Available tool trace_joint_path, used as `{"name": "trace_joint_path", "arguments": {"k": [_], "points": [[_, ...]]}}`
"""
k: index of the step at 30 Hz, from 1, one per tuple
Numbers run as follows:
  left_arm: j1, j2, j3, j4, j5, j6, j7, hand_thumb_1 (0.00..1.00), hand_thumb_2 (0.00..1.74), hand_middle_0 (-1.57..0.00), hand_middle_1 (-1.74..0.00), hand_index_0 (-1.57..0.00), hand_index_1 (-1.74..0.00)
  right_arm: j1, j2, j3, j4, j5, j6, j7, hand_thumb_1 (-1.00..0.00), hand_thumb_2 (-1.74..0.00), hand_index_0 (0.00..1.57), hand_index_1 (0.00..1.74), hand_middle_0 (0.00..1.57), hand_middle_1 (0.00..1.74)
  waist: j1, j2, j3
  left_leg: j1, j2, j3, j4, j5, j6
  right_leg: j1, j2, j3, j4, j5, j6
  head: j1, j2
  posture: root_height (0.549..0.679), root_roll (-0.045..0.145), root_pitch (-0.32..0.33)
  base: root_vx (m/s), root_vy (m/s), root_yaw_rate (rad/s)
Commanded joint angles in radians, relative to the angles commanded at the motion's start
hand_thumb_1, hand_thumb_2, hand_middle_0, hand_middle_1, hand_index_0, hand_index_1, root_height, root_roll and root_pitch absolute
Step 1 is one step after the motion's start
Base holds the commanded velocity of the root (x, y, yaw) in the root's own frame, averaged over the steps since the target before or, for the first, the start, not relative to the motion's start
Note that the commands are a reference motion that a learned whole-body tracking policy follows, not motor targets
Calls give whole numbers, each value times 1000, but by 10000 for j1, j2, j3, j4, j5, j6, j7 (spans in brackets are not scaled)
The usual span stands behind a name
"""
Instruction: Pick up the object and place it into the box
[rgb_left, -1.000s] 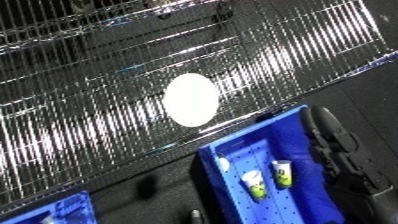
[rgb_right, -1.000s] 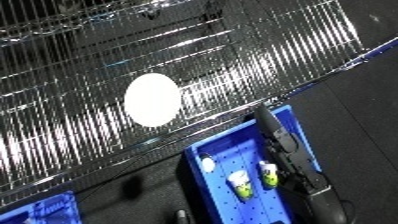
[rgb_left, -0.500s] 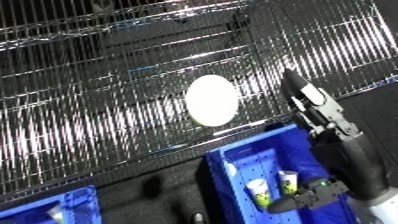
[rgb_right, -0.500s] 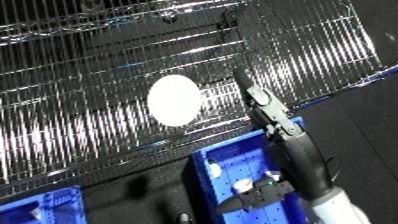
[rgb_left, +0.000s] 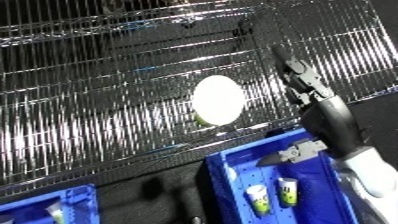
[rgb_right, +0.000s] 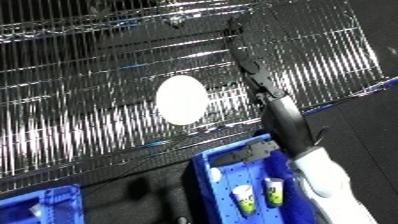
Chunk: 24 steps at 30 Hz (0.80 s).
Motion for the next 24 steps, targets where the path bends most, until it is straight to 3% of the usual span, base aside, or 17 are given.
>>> {"name": "trace_joint_path", "arguments": {"k": [5, 12, 24], "points": [[10, 22, -141, -134, -57, 5, 20, 0, 0, 0, 0, 0, 0, -414, -138, 233, 942, -170, 25, -215, 0, 0, 0, 0, 0, 0, 78, 104, 0, -194, -51, -11, 112, -19, 20, -222, -20, -5, 156, -19, -28, 152, 124, 635, 76, 50, 4, 3, 37], [67, 98, -305, -381, -154, 64, 48, 0, 0, 0, 0, 0, 0, -1064, -227, 894, 2413, -245, 67, -177, 0, 0, 0, 0, 0, 0, 207, 253, 0, -537, -71, -23, 307, -39, 59, -604, -34, 12, 405, -67, -83, 398, 722, 631, 78, 66, 7, 5, 16], [-22, 78, -709, -582, -352, -134, 40, 0, 0, 0, 0, 0, 0, -2422, -102, 1721, 4243, 258, 223, 559, 0, 0, 0, 0, 0, 0, 446, 547, 0, -1063, -184, -42, 473, -34, 104, -1191, -63, -32, 691, -109, -152, 865, 1013, 626, 80, 97, -12, 12, 32]]}}
